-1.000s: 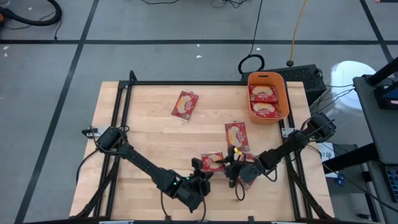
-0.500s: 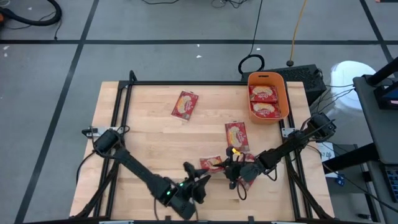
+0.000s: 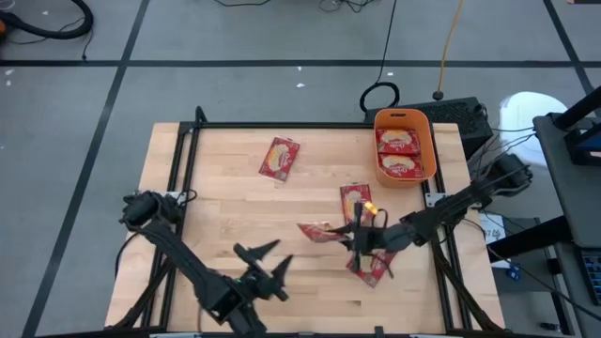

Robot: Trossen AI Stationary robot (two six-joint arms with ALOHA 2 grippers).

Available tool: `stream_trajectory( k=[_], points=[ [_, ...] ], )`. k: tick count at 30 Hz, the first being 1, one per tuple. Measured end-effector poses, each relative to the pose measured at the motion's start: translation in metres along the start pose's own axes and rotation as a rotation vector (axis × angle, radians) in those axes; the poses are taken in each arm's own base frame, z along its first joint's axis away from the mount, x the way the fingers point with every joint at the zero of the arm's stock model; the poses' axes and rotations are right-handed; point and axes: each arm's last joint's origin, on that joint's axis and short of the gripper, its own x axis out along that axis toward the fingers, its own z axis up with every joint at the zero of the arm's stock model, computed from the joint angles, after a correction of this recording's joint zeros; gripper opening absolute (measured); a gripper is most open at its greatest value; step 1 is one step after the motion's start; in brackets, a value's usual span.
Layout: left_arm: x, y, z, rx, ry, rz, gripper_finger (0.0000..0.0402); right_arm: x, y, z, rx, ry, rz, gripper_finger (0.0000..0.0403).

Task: Sort popcorn bags into baskets
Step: Put the red popcorn bag into the orange container

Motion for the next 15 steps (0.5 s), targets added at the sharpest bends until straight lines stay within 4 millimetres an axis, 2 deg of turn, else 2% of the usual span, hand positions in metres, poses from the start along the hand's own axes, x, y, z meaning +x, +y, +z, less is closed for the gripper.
stream_trajectory(
  k=[3,7,12,15],
  points=[
    [0.0,0.022,-0.009,-0.139,0.002,0.007,0.0244,-0.009,-0.007,0.006,0.058,-0.085,0.034,0.0014],
    [0.0,0.034,-0.021,-0.207,0.013,0.01,0.022,-0.019,-0.013,0.009,0.101,-0.204,0.025,0.0014],
    [0.001,0.037,-0.022,-0.32,0.01,0.014,0.0202,-0.029,-0.02,0.01,0.172,-0.349,-0.004,0.0014],
    [0.001,0.033,-0.02,-0.395,0.005,0.016,0.0198,-0.035,-0.021,0.006,0.189,-0.419,0.043,0.0014]
  ],
)
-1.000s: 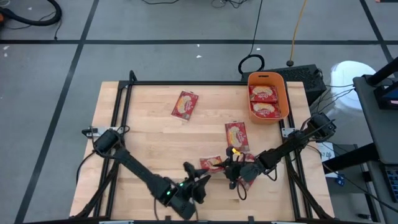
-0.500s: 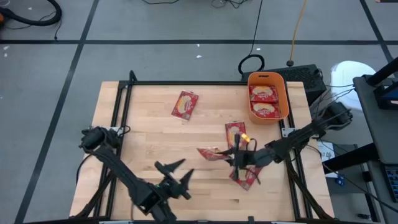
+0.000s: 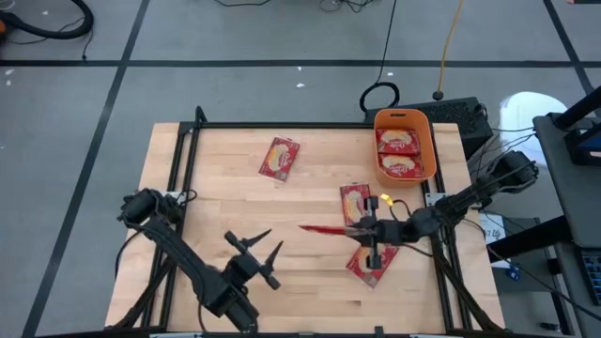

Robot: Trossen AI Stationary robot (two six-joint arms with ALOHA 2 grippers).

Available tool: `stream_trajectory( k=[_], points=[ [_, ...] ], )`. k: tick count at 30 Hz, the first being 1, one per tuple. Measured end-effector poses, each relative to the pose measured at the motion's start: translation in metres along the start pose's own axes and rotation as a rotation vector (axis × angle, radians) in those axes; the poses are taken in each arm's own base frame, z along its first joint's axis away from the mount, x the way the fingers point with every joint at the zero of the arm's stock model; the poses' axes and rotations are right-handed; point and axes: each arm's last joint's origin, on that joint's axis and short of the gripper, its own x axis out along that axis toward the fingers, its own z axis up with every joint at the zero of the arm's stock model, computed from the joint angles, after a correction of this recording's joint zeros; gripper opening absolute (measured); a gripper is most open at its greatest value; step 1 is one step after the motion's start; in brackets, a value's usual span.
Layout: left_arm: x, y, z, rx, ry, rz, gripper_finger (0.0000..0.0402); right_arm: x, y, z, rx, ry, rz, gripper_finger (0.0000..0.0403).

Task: Sort popcorn bags into baskets
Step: Put the red popcorn bag into the orange container

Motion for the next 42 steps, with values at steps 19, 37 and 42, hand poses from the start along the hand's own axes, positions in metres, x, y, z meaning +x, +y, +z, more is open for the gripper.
stream_trajectory(
  k=[19,37,42],
  points=[
    [0.034,-0.065,0.052,0.151,0.06,-0.443,0.0193,-0.014,0.006,0.015,0.085,-0.227,0.186,0.0014],
    [0.096,-0.085,0.043,0.111,-0.086,-0.54,0.0139,-0.058,0.009,0.028,0.046,-0.412,0.261,0.0014],
    [0.109,-0.098,0.028,0.085,-0.142,-0.597,0.0136,-0.066,0.004,0.028,0.052,-0.432,0.274,0.0014]
  ],
)
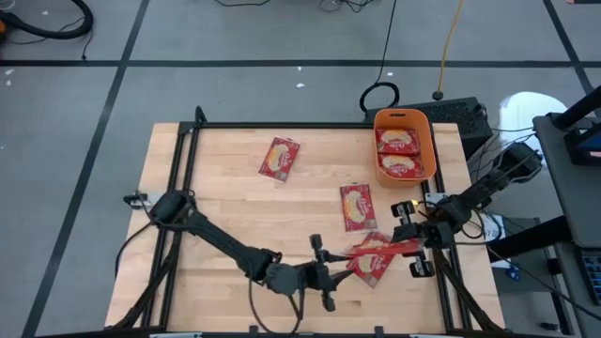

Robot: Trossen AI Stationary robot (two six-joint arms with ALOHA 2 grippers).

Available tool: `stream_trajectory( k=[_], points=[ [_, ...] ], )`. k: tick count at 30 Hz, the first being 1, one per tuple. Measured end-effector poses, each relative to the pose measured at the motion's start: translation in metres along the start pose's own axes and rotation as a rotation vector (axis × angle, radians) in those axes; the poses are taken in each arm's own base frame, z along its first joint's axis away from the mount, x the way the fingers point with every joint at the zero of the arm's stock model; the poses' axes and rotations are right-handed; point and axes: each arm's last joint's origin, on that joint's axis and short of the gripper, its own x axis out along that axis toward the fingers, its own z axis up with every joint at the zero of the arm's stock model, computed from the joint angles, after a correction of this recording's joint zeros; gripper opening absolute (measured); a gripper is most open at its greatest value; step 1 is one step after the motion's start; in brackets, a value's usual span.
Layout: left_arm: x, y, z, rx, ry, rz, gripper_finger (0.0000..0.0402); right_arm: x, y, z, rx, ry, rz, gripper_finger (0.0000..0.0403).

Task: Sort popcorn bags into baskets
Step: Put the red popcorn bag into the orange container

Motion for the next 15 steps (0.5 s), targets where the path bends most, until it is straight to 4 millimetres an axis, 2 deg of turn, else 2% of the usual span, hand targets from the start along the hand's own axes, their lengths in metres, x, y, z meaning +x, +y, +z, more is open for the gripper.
stream_trajectory(
  k=[4,15],
  points=[
    [0.01,-0.002,-0.011,-0.017,-0.067,0.034,0.0136,-0.001,0.001,0.0,0.0,-0.003,0.022,0.0014],
    [0.006,0.005,0.004,0.092,-0.127,0.121,0.0136,-0.001,0.002,0.0,-0.006,-0.017,0.052,0.0014]
  ],
)
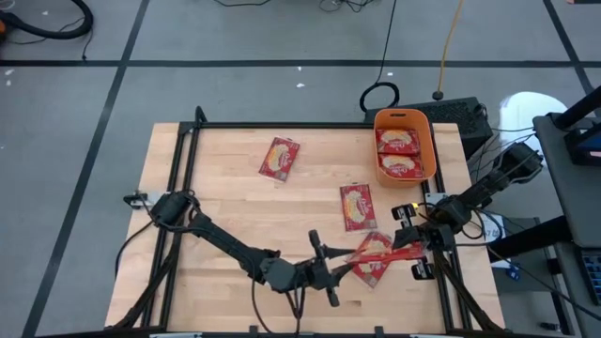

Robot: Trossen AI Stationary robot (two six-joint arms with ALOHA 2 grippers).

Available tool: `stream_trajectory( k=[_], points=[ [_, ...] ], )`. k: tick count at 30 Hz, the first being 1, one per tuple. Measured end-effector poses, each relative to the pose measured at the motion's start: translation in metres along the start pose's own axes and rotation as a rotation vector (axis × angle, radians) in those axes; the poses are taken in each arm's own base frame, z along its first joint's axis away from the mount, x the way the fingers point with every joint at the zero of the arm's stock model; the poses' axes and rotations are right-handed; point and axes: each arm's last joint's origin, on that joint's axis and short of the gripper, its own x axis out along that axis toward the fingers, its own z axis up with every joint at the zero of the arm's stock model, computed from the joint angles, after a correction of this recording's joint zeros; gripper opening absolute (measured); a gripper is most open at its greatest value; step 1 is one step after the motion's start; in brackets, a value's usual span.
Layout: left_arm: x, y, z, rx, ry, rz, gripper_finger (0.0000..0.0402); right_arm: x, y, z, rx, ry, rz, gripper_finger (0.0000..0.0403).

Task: Sort popcorn bags into baskets
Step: Put the red popcorn bag into the orange container

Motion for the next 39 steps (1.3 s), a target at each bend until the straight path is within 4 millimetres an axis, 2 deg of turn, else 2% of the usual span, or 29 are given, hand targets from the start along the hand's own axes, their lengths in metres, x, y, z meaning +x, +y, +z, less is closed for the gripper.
stream_trajectory(
  k=[4,10,15,19,25,34,39],
  points=[
    [-0.002,-0.004,-0.004,-0.014,0.048,0.004,0.0156,0.0,0.0,0.0,-0.001,0.0,-0.001,0.0014],
    [-0.016,-0.012,0.01,-0.089,-0.012,0.02,0.0234,0.0,0.0,0.0,-0.011,-0.001,-0.002,0.0014],
    [-0.019,-0.008,0.022,-0.106,-0.099,0.064,0.0289,0.0,0.0,0.0,-0.011,-0.001,-0.001,0.0014],
    [-0.01,0.001,0.019,-0.111,-0.12,0.066,0.0299,0.0,0.0,0.0,-0.012,0.0,-0.001,0.0016],
    [0.01,0.015,0.01,-0.183,-0.199,-0.095,0.0258,0.0,0.0,0.0,-0.012,0.001,0.0,0.0019],
    [0.019,0.022,0.006,-0.138,-0.253,-0.18,0.0131,0.0,0.0,-0.001,-0.023,0.013,0.003,0.0019],
    [0.022,0.022,0.001,-0.108,-0.219,-0.189,0.0059,0.0,0.0,-0.002,-0.025,0.018,0.003,0.002]
  ],
)
